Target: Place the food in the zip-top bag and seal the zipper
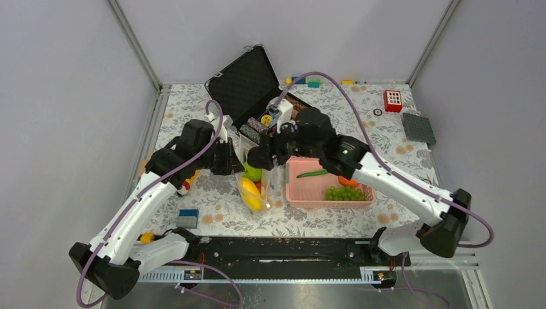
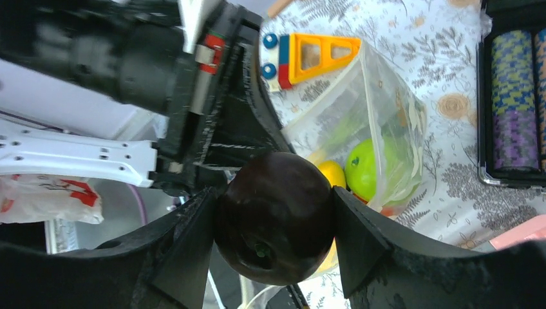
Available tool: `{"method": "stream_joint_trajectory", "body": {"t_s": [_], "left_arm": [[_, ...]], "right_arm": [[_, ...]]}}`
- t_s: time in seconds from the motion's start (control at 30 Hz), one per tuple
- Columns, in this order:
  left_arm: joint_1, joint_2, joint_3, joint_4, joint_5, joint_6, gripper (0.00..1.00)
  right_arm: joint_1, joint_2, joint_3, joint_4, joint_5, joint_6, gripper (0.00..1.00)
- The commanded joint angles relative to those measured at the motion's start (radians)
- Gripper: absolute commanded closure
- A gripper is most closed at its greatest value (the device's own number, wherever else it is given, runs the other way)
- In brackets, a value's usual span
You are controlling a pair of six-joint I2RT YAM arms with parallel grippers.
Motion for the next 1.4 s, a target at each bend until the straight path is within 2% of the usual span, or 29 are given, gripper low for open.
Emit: {"method": "stream_joint_trajectory", "body": {"t_s": [0.0, 0.17, 0.27, 0.33, 0.5, 0.6, 0.8, 0.87, 1.03, 1.2, 1.37], "left_arm": [[0.005, -0.024, 0.003, 0.042, 0.031, 0.014, 1.0], [0.004, -0.025, 0.004, 0.043, 0.037, 0.015, 1.0], [0.005, -0.025, 0.002, 0.043, 0.032, 0.015, 1.0], [0.005, -0.024, 0.002, 0.042, 0.033, 0.015, 1.0], [0.005, -0.022, 0.001, 0.044, 0.032, 0.016, 1.0], [0.004, -0.021, 0.001, 0.044, 0.032, 0.015, 1.0], [0.005, -0.015, 0.002, 0.043, 0.034, 0.017, 1.0], [0.005, -0.015, 0.002, 0.044, 0.034, 0.017, 1.0], [0.005, -0.015, 0.001, 0.043, 0.029, 0.017, 1.0], [0.005, -0.01, 0.002, 0.043, 0.03, 0.019, 1.0], [0.005, -0.009, 0.002, 0.043, 0.031, 0.019, 1.0]], "right_arm": [[0.04, 0.077, 0.084, -0.057, 0.11, -0.041, 0.38], [0.048, 0.111, 0.116, -0.125, 0.215, -0.056, 0.21], [0.048, 0.104, 0.11, -0.126, 0.216, -0.06, 0.07], [0.048, 0.103, 0.107, -0.127, 0.205, -0.063, 0.01], [0.048, 0.078, 0.095, -0.127, 0.212, -0.069, 0.0], [0.048, 0.023, 0.062, -0.127, 0.266, -0.058, 0.0], [0.028, -0.125, -0.064, -0.167, 0.582, -0.002, 0.0], [-0.021, -0.155, -0.086, -0.239, 0.641, 0.062, 0.0], [-0.179, -0.206, -0.208, -0.355, 0.672, 0.251, 0.0], [-0.278, -0.205, -0.302, -0.472, 0.847, 0.383, 0.0], [-0.381, -0.165, -0.371, -0.504, 0.847, 0.456, 0.0]]}}
